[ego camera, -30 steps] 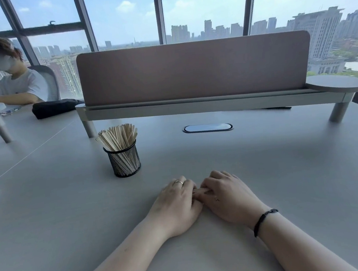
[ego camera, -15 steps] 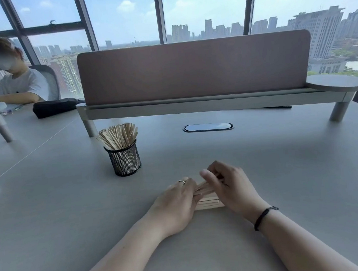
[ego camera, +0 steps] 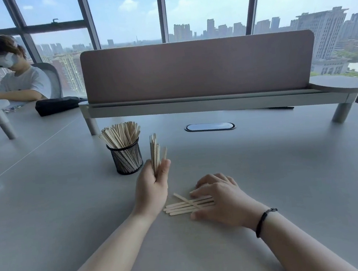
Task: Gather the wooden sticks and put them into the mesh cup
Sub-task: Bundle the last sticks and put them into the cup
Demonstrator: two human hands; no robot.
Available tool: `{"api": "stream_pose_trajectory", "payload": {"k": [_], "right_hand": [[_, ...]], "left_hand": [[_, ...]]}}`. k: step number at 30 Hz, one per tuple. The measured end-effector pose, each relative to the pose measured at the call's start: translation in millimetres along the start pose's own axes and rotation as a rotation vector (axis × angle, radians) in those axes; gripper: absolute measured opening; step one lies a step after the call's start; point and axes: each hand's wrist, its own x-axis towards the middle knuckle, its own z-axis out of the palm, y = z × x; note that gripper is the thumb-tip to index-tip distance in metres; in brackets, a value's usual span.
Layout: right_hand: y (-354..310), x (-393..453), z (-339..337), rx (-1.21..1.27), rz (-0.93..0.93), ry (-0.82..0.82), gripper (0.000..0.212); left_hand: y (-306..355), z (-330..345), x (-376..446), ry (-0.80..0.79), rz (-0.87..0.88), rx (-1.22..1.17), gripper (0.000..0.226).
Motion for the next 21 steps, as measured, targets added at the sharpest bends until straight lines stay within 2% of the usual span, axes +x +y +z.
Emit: {"api": "stream_pose_trajectory", "payload": {"k": [3, 6, 11, 17, 21], "right_hand": [[-4.2, 1.3, -6.1, -0.026, 0.0, 0.024, 0.031], [-7.6, 3.1, -11.9, -0.036, 0.028, -0.044, 0.022], [-18.0, 13.5, -22.4, 0.007, 0.102, -0.188, 0.022], [-34.2, 23.8, -31.0, -0.131, 0.083, -0.339, 0.021], [-46.1, 25.9, -33.9, -0.294, 0.05, -0.402, 0.031]], "left_hand": [[2.6, -3.0, 0.2, 0.03, 0.008, 0.015, 0.064], [2.5, -3.7, -0.4, 0.031, -0.017, -0.046, 0.07], [7.8, -1.3, -3.7, 0.04, -0.098, -0.168, 0.065], [8.2, -2.7, -2.9, 0.133, -0.092, -0.18, 0.067], [9.3, -3.9, -2.8, 0.173, -0.104, -0.19, 0.069]]}}
